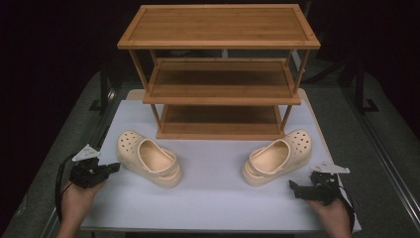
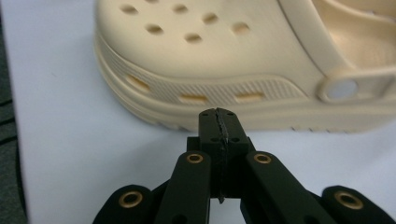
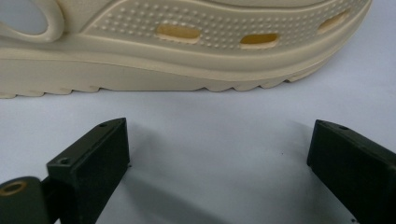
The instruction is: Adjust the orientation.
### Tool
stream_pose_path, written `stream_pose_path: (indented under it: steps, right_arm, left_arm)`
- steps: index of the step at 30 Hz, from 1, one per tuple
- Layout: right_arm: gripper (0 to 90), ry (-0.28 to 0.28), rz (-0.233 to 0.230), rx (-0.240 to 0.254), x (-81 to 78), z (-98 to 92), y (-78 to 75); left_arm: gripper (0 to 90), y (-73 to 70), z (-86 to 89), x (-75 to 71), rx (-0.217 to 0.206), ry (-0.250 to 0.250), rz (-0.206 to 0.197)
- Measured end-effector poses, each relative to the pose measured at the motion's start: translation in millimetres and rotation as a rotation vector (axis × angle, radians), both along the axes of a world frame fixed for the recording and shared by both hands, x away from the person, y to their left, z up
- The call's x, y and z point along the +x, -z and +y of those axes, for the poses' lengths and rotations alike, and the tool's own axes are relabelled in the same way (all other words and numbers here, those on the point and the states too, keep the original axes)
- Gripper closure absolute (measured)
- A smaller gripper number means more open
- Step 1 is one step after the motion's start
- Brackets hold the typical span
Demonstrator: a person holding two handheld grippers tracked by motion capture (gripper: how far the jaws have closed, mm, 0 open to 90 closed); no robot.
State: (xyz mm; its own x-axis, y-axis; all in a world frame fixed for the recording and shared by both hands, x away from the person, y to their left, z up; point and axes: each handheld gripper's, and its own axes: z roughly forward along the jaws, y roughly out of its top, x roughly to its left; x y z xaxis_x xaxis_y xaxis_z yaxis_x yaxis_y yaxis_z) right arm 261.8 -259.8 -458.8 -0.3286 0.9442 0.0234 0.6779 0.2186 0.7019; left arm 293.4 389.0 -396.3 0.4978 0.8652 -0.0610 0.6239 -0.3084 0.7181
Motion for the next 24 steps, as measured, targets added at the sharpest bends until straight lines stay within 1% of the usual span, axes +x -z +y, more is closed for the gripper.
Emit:
stream_pose_path:
  steps: [5, 9, 12, 13, 14, 17, 18, 19, 20, 21, 24]
  right_arm:
    - [5.0, -0.001, -0.002, -0.002, -0.1, -0.1, 0.1]
    - [5.0, -0.001, -0.002, 0.000, 0.0, -0.1, 0.2]
    - [5.0, -0.001, -0.002, 0.000, -0.1, -0.1, 0.2]
    - [5.0, -0.001, -0.003, 0.000, -0.1, -0.2, 0.2]
    - [5.0, -0.001, -0.003, 0.000, -0.1, -0.2, 0.2]
    - [5.0, -0.001, -0.002, 0.001, 0.0, -0.2, 0.2]
    - [5.0, -0.001, -0.002, 0.001, 0.0, -0.2, 0.2]
    - [5.0, -0.001, -0.002, 0.001, 0.0, -0.2, 0.2]
    - [5.0, -0.001, -0.003, 0.001, 0.0, -0.2, 0.2]
    - [5.0, -0.001, -0.002, 0.001, 0.0, -0.2, 0.3]
    - [5.0, -0.001, -0.002, 0.002, 0.0, -0.2, 0.3]
  left_arm:
    - [90.0, -12.0, 7.3, 17.4, -0.005, -0.011, -0.022]
    - [90.0, -16.9, 12.5, 33.3, -0.010, -0.019, -0.030]
    - [90.0, -17.5, 14.1, 45.5, -0.016, -0.028, -0.030]
    - [90.0, -17.3, 14.4, 49.6, -0.012, -0.031, -0.031]
    - [90.0, -17.2, 14.6, 53.8, 0.000, -0.036, -0.031]
    - [90.0, -15.9, 15.3, 65.5, 0.004, -0.046, -0.035]
    - [90.0, -15.2, 15.5, 70.9, 0.002, -0.049, -0.038]
    - [90.0, -14.2, 16.4, 75.1, -0.012, -0.057, -0.041]
    - [90.0, -13.5, 17.0, 79.7, -0.005, -0.064, -0.037]
    - [90.0, -13.0, 17.0, 84.1, 0.012, -0.068, -0.039]
    - [90.0, -12.7, 18.3, 96.7, 0.015, -0.076, -0.044]
